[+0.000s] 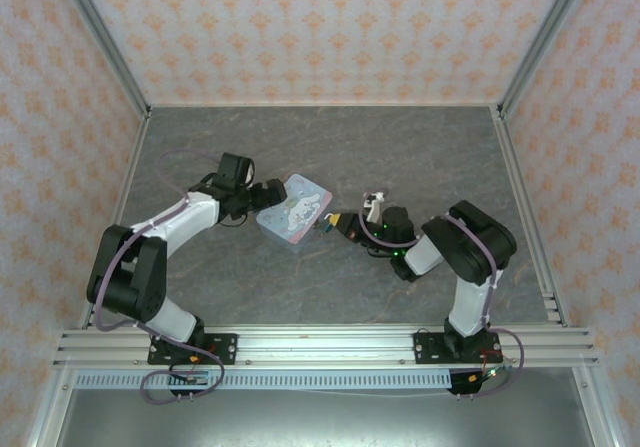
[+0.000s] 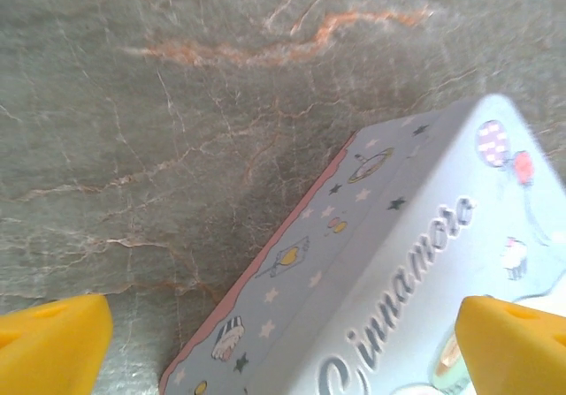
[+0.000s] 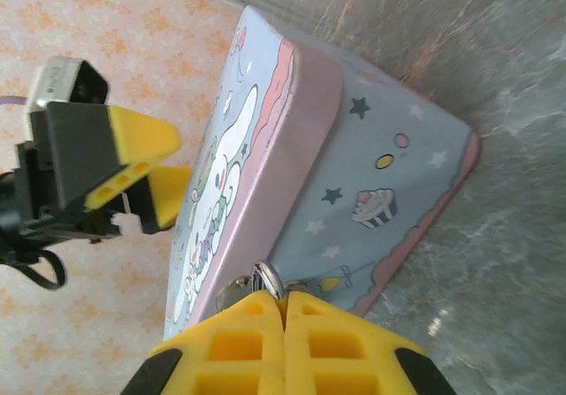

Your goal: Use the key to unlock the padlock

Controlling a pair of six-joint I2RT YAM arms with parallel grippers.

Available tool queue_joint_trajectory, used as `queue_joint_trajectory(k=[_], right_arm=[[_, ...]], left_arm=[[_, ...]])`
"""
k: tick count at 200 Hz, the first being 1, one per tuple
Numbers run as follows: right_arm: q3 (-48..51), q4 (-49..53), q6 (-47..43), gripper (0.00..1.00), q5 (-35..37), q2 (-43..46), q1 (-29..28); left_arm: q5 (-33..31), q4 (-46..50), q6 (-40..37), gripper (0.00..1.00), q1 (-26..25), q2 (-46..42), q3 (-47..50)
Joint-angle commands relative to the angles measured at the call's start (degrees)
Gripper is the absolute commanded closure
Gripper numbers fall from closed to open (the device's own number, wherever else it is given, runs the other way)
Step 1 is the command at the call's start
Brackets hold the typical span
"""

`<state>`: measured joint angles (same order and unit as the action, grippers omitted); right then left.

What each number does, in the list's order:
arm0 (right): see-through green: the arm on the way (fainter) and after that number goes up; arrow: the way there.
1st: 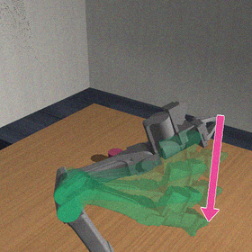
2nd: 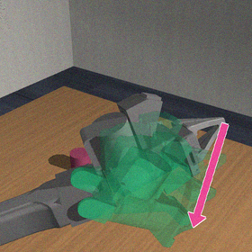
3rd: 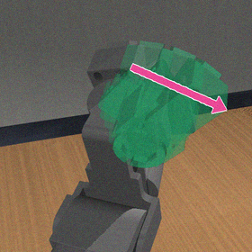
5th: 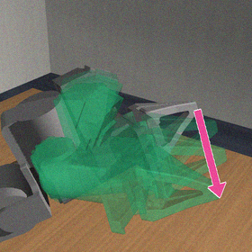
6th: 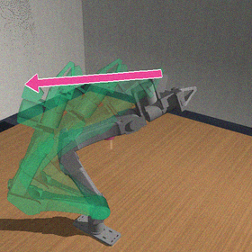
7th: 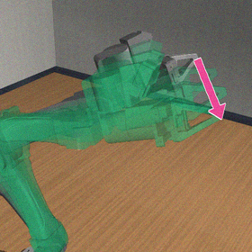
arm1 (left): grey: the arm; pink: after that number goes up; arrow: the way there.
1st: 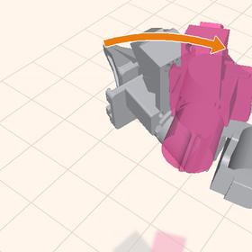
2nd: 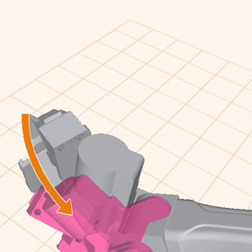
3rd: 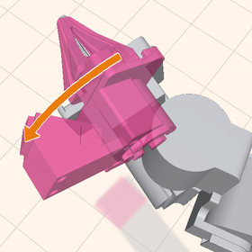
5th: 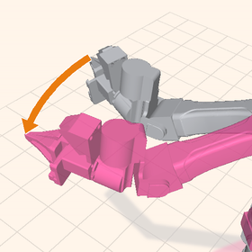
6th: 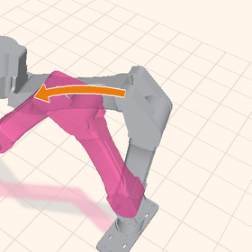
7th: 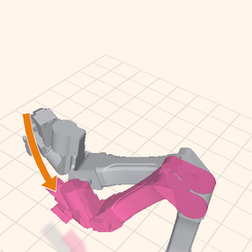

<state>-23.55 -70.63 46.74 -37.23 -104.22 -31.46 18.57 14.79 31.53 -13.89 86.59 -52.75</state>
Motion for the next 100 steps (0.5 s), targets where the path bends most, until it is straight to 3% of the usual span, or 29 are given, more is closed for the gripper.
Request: queue_joint_trajectory(k=[1,35,67,100], right_arm=[[1.59,8.54,-5.73,1.00,0.39,7.60,1.09],[-1.42,39.33,-17.83,1.00,-1.26,23.46,0.99],[-7.47,72.85,-29.29,1.00,1.64,35.94,1.05],[-10.37,90.94,-31.93,1.00,1.79,40.21,1.03]], left_arm=[[-4.44,2.51,0.00,0.00,-0.02,-6.00,0.47],[-8.30,3.32,-0.25,0.00,-0.02,-15.10,2.56],[-14.70,3.49,-0.37,0.00,-0.03,-26.71,7.07],[-18.82,6.92,-0.59,0.00,-0.02,-34.80,9.21]])
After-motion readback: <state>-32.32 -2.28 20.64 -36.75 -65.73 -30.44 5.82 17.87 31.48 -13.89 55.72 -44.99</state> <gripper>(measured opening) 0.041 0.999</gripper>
